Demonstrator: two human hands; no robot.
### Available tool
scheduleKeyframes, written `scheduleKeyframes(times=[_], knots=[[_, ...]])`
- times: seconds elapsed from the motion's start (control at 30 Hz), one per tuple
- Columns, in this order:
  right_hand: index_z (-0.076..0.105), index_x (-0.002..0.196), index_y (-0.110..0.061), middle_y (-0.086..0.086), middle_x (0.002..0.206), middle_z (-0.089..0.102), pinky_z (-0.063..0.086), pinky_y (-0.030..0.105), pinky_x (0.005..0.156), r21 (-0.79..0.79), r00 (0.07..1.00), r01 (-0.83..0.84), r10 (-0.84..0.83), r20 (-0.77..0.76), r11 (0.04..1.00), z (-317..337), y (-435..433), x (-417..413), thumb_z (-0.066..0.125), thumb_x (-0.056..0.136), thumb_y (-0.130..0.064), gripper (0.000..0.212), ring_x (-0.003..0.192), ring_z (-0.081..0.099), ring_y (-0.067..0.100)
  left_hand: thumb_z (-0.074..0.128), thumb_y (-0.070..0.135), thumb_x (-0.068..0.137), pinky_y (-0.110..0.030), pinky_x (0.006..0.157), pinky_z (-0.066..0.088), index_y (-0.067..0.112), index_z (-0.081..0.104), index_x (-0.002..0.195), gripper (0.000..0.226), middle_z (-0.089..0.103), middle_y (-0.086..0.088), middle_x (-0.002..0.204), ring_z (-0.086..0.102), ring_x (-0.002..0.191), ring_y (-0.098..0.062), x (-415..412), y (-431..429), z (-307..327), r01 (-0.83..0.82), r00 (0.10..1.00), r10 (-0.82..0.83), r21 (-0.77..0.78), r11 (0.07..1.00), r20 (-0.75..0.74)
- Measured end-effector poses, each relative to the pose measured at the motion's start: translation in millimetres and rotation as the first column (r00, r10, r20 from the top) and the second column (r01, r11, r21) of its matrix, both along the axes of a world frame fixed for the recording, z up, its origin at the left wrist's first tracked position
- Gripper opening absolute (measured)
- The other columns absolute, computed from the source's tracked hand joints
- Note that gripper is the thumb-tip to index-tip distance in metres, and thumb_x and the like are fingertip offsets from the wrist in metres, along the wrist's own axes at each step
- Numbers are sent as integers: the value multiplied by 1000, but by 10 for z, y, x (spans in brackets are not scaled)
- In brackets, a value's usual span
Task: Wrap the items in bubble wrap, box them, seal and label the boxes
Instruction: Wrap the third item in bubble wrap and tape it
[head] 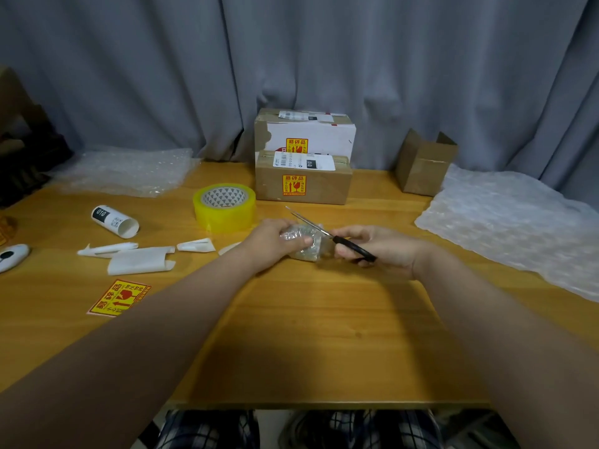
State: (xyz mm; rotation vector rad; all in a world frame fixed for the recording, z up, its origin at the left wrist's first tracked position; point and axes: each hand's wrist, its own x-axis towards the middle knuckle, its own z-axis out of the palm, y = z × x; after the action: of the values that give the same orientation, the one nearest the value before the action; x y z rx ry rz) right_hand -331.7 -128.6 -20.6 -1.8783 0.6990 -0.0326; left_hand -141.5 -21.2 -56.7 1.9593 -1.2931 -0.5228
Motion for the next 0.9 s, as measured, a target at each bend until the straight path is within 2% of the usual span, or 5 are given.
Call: scheduleKeyframes(times=[0.23, 0.53, 0.7, 0.8, 0.9], knots=[[51, 125, -13, -12, 72, 60, 41, 7, 56, 89, 997, -73, 69, 43, 993, 0, -86, -110, 63, 87, -5, 41, 57, 56, -7, 77, 36, 75, -22, 81, 40, 13, 64, 105, 40, 57, -1, 109, 54, 98, -13, 26, 18, 41, -11, 1000, 12, -61, 998, 16], [52, 111, -23, 1, 101, 56, 44, 29, 74, -170, 958, 283, -287, 5, 944, -85, -202, -241, 78, 66, -46, 58, 78, 51, 14, 77, 24, 77, -22, 64, 47, 12, 62, 100, 30, 63, -1, 90, 59, 79, -10, 372, 371, 279, -101, 991, 95, -59, 993, -91], [37, 143, -17, 7, 135, 50, 43, 30, 94, -437, 950, 96, -213, -227, 894, -68, -45, 130, 69, 86, -28, 66, 116, 51, 23, 73, 17, 79, -14, 66, 52, 20, 64, 107, 30, 69, 2, 95, 68, 82, -8, 158, 404, 452, -17, 938, -53, -199, 980, -342], [51, 135, -19, 8, 124, 58, 48, 33, 79, -769, 873, -71, -333, -356, 636, 62, 98, 331, 56, 92, -25, 43, 108, 55, 27, 71, 20, 81, -16, 63, 52, 19, 64, 105, 24, 70, -1, 97, 68, 75, -4, 22, 401, 498, -84, 869, -58, -260, 962, -491], [66, 103, -15, 5, 86, 63, 46, 31, 59, -816, 929, 268, -363, 77, 513, 206, 316, 425, 45, 99, -36, 30, 78, 60, 26, 67, 27, 85, -27, 78, 55, 13, 64, 112, 30, 71, -6, 105, 69, 89, -15, -58, 395, 513, -149, 813, -76, -333, 931, -577]])
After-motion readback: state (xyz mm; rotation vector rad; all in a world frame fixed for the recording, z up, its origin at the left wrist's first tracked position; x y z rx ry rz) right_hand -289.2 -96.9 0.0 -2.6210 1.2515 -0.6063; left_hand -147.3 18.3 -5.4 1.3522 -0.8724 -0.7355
